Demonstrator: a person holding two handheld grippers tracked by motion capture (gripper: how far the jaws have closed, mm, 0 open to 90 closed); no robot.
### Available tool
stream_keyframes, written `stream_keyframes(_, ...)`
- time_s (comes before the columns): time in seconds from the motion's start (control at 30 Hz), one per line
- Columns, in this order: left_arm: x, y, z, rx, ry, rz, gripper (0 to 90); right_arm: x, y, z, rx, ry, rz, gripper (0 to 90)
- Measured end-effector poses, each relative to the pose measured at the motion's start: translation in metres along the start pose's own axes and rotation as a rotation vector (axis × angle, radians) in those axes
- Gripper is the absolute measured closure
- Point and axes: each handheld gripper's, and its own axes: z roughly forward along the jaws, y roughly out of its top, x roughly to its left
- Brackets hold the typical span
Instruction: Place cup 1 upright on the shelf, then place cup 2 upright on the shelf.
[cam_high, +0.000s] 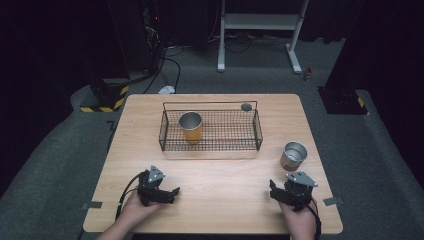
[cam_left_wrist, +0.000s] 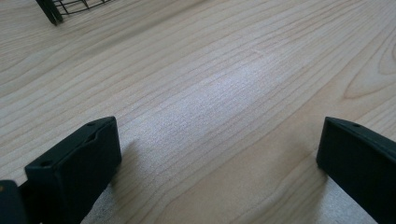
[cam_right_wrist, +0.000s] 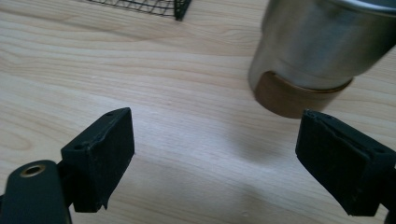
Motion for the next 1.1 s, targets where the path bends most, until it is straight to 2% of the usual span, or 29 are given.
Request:
stream_keyframes(0.1, 0.000, 0.000, 0.000, 0.000, -0.001, -0.001, 0.1, -0.005, 0.001, -0.002, 0.004, 0.001, 0.008, 11.8)
stream_keyframes(0.37, 0.000, 0.000, 0.000, -0.003, 0.000, -0.002, 0.1, -0.009, 0.000, -0.002, -0.012, -0.055, 0.000, 9.4)
stream_keyframes(0.6, 0.000, 0.000, 0.000, -0.003, -0.001, -0.007, 0.1, -0.017, 0.007, 0.008, -0.014, -0.081, 0.065, 9.2)
stream_keyframes(0.9, 0.000, 0.000, 0.000, -0.003, -0.001, -0.003, 0.1, -0.023, 0.014, 0.019, -0.015, -0.091, 0.081, 9.2)
stream_keyframes(1.1, 0.000, 0.000, 0.000, -0.003, -0.002, -0.007, 0.1, -0.035, 0.024, 0.028, -0.032, -0.100, 0.134, 9.2)
